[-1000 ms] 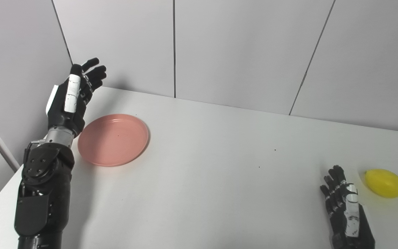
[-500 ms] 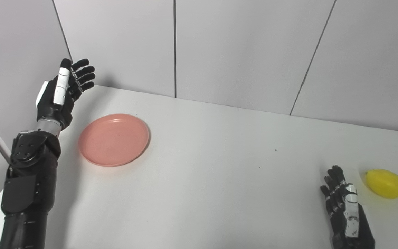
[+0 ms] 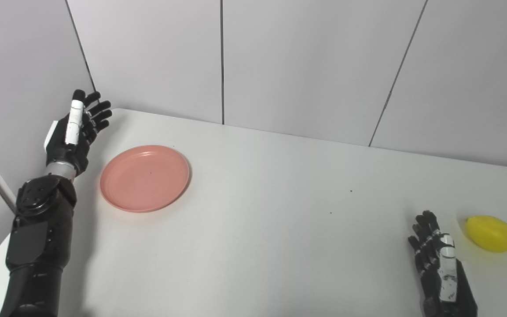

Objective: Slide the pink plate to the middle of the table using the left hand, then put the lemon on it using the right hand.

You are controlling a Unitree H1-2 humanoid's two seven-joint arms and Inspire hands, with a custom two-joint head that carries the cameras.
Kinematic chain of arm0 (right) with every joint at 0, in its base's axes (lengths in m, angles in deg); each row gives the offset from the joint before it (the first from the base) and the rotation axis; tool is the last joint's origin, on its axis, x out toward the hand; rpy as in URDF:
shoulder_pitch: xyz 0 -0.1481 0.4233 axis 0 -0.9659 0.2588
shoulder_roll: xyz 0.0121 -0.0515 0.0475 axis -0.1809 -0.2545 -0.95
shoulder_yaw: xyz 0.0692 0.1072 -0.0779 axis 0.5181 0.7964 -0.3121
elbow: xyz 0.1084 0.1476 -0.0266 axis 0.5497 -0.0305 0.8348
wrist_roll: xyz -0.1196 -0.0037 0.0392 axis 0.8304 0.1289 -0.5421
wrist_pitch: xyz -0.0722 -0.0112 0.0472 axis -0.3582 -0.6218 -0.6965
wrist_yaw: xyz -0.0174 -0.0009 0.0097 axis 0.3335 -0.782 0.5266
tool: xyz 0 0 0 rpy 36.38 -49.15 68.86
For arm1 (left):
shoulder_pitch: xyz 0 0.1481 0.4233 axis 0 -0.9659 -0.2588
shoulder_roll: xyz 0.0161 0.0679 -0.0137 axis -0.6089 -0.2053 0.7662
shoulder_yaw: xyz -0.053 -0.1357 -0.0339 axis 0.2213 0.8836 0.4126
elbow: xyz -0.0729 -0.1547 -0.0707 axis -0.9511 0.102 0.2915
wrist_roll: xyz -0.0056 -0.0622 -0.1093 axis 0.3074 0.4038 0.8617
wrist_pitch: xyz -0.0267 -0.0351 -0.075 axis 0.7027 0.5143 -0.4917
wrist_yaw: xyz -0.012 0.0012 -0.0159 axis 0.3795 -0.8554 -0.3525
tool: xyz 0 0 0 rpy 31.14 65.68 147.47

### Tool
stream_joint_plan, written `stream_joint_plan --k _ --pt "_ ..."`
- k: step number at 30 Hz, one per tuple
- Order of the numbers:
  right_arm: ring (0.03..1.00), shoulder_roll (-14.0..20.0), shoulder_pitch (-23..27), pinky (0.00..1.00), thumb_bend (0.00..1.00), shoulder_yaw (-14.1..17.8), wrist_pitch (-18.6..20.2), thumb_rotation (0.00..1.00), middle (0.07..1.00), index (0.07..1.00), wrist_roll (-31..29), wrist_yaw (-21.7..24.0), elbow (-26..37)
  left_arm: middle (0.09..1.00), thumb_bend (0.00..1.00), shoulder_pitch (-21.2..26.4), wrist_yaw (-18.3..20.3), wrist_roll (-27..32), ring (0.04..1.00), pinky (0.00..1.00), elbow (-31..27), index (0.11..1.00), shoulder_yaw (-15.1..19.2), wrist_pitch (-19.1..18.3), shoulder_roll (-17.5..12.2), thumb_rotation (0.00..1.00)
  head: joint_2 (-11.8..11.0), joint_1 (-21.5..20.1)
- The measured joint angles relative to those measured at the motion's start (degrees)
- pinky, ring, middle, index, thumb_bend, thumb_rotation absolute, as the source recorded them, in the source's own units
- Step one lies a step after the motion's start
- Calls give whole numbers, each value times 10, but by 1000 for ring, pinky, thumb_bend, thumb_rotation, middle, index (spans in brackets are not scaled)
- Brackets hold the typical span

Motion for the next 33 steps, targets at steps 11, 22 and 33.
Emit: stream_joint_plan --k 11,22,33 --pt "1000 0 -2 1000 705 0 0 1000 968 977 1 0 2 780 1000 6 17 21 816 867 118 780 6 74 0 815 5 -2" --pt "1000 1 -3 1000 707 0 0 1000 966 976 -1 0 5 794 1000 37 32 35 832 880 196 790 17 129 -9 814 10 -2" --pt "988 -1 -6 1000 714 0 0 1000 954 962 0 -4 9 866 1000 18 45 83 863 902 135 828 27 92 21 812 12 -7"
